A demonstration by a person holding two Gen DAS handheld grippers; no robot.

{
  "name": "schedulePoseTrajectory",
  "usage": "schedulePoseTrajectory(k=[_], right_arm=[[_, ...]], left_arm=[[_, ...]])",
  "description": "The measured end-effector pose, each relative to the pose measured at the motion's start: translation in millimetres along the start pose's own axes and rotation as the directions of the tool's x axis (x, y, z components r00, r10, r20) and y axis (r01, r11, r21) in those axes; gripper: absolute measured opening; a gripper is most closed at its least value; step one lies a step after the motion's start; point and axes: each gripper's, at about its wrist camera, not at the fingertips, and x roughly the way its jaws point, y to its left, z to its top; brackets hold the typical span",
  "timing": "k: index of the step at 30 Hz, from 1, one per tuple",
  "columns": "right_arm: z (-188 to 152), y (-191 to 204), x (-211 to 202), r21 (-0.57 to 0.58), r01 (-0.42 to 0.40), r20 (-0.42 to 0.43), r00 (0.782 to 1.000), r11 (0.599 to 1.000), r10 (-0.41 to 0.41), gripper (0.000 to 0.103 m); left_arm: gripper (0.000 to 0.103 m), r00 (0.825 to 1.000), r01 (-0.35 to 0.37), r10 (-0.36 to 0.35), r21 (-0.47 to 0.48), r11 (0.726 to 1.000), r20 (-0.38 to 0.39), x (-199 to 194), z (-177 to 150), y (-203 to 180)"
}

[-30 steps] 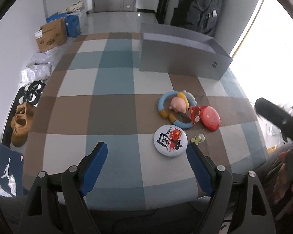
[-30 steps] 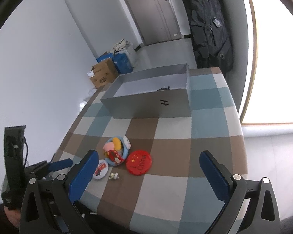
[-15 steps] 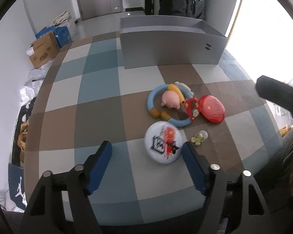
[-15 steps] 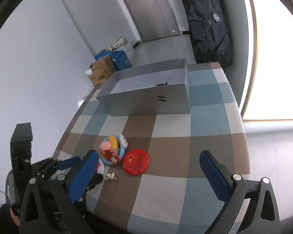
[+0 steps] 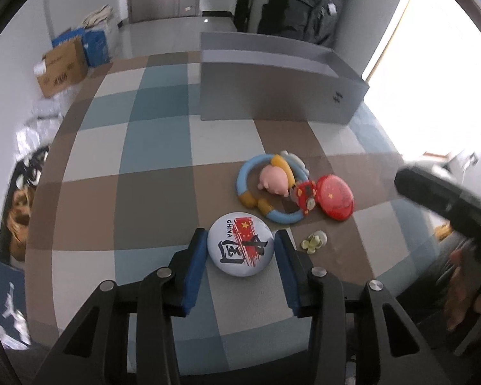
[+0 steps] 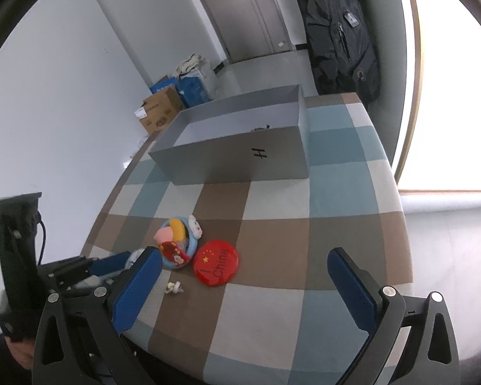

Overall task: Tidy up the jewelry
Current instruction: 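Grasp the white badge with the left gripper while the right grasps the red badge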

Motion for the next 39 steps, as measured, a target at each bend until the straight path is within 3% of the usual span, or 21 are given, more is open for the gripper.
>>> schedulePoseTrajectory(k=[8, 18, 20, 26, 33, 37, 39], right_arm=[[-5.7, 3.0, 8.5, -0.05, 0.089, -0.043, 0.995, 0.995, -0.092, 0.103], [-19.5, 40.1, 27.2, -0.281, 0.142, -0.057, 0.985, 0.949, -0.164, 0.093], [-21.0, 45.4, 32.1, -0.318, 0.152, -0.056, 0.982, 0.936, -0.179, 0.082], [-22.4, 52.4, 45.3, -0.38, 0.18, -0.047, 0.976, 0.907, -0.214, 0.073], [-18.4, 56.1, 51.1, -0.373, 0.129, -0.053, 0.986, 0.919, -0.16, 0.058], [-18.9, 59.8, 50.0, -0.378, 0.112, -0.063, 0.987, 0.919, -0.146, 0.042], [-18.8, 59.1, 49.1, -0.371, 0.103, -0.069, 0.988, 0.923, -0.138, 0.042]], left_arm=[[0.037, 0.996, 0.081, -0.075, -0.115, 0.99, 0.054, -18.9, 9.8, 18.5], [0.037, 0.985, 0.159, -0.144, -0.17, 0.972, 0.098, -27.0, 17.0, 30.3], [0.037, 0.984, 0.164, -0.149, -0.172, 0.971, 0.101, -26.7, 17.3, 32.3], [0.037, 0.985, 0.164, -0.149, -0.189, 0.968, 0.091, -24.8, 14.9, 37.7], [0.037, 0.985, 0.165, -0.151, -0.193, 0.967, 0.085, -22.7, 15.2, 39.2], [0.037, 0.985, 0.164, -0.152, -0.193, 0.967, 0.076, -20.5, 15.2, 38.5], [0.037, 0.986, 0.161, -0.15, -0.19, 0.968, 0.074, -19.8, 15.7, 37.5]])
